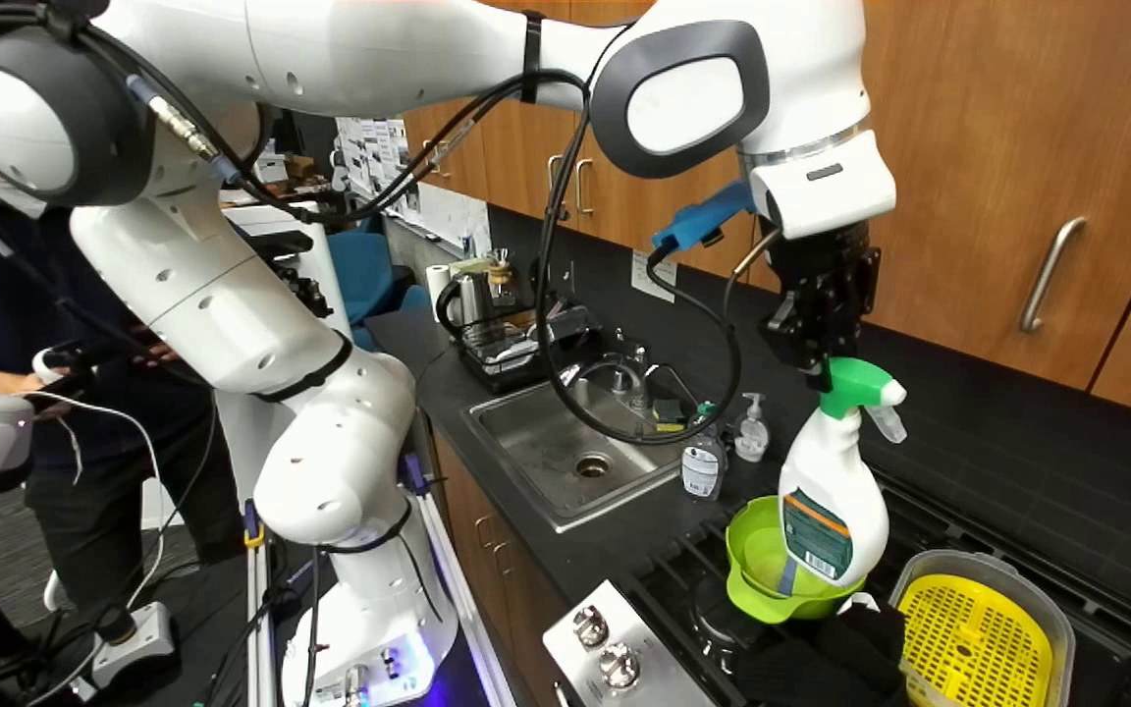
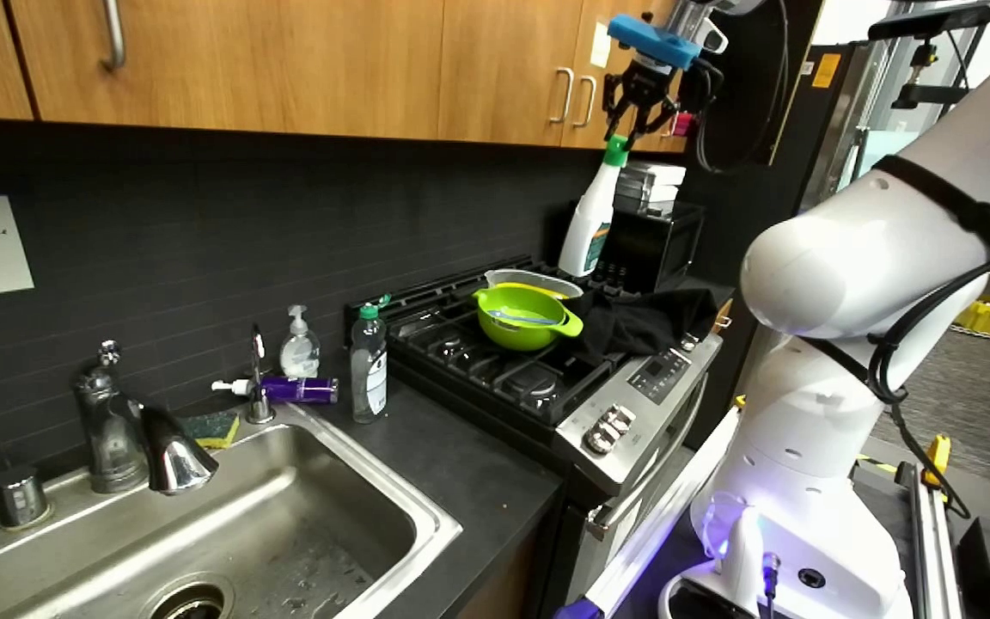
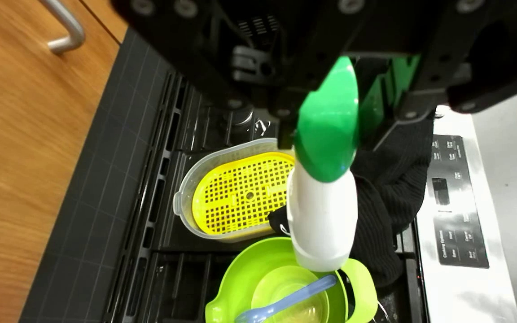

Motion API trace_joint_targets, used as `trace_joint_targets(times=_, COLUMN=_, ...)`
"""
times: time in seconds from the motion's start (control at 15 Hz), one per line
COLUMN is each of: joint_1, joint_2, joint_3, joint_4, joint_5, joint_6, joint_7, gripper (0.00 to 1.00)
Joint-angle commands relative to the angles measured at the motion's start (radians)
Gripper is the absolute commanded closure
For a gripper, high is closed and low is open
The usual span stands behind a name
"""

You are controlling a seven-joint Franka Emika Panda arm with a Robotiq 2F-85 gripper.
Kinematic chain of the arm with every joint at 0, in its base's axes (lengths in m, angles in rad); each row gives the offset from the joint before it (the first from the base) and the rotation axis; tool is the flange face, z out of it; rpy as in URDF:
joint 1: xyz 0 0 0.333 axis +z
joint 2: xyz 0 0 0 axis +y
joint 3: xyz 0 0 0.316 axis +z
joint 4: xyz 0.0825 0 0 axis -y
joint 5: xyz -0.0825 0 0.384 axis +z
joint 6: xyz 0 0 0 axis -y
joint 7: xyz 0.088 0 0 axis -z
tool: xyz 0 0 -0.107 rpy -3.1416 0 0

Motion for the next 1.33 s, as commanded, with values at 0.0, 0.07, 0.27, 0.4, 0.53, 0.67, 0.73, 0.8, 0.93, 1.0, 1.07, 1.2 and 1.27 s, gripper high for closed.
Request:
trace_joint_targets(times=0.0, joint_1=0.018, joint_2=0.034, joint_3=-0.011, joint_4=0.044, joint_5=-0.015, joint_6=0.010, joint_7=0.034, gripper=0.86)
trace_joint_targets(times=0.07, joint_1=0.019, joint_2=0.047, joint_3=-0.013, joint_4=0.050, joint_5=-0.012, joint_6=0.011, joint_7=0.038, gripper=0.86)
trace_joint_targets(times=0.27, joint_1=0.026, joint_2=0.094, joint_3=-0.011, joint_4=0.081, joint_5=-0.017, joint_6=0.008, joint_7=0.057, gripper=0.86)
trace_joint_targets(times=0.4, joint_1=0.032, joint_2=0.134, joint_3=-0.010, joint_4=0.116, joint_5=-0.023, joint_6=-0.004, joint_7=0.071, gripper=0.86)
trace_joint_targets(times=0.53, joint_1=0.040, joint_2=0.170, joint_3=-0.015, joint_4=0.150, joint_5=-0.027, joint_6=-0.011, joint_7=0.081, gripper=0.86)
trace_joint_targets(times=0.67, joint_1=0.048, joint_2=0.186, joint_3=-0.022, joint_4=0.170, joint_5=-0.027, joint_6=-0.016, joint_7=0.092, gripper=0.86)
trace_joint_targets(times=0.73, joint_1=0.052, joint_2=0.175, joint_3=-0.025, joint_4=0.170, joint_5=-0.027, joint_6=-0.020, joint_7=0.093, gripper=0.86)
trace_joint_targets(times=0.8, joint_1=0.061, joint_2=0.173, joint_3=-0.034, joint_4=0.125, joint_5=-0.013, joint_6=0.006, joint_7=0.071, gripper=0.61)
trace_joint_targets(times=0.93, joint_1=0.065, joint_2=0.181, joint_3=-0.039, joint_4=0.139, joint_5=-0.013, joint_6=0.004, joint_7=0.074, gripper=0.61)
trace_joint_targets(times=1.0, joint_1=0.065, joint_2=0.181, joint_3=-0.040, joint_4=0.141, joint_5=-0.013, joint_6=0.002, joint_7=0.074, gripper=0.61)
trace_joint_targets(times=1.07, joint_1=0.065, joint_2=0.181, joint_3=-0.041, joint_4=0.143, joint_5=-0.013, joint_6=0.000, joint_7=0.074, gripper=0.61)
trace_joint_targets(times=1.2, joint_1=0.066, joint_2=0.181, joint_3=-0.041, joint_4=0.146, joint_5=-0.013, joint_6=-0.004, joint_7=0.076, gripper=0.61)
trace_joint_targets(times=1.27, joint_1=0.066, joint_2=0.181, joint_3=-0.041, joint_4=0.146, joint_5=-0.013, joint_6=-0.005, joint_7=0.076, gripper=0.86)
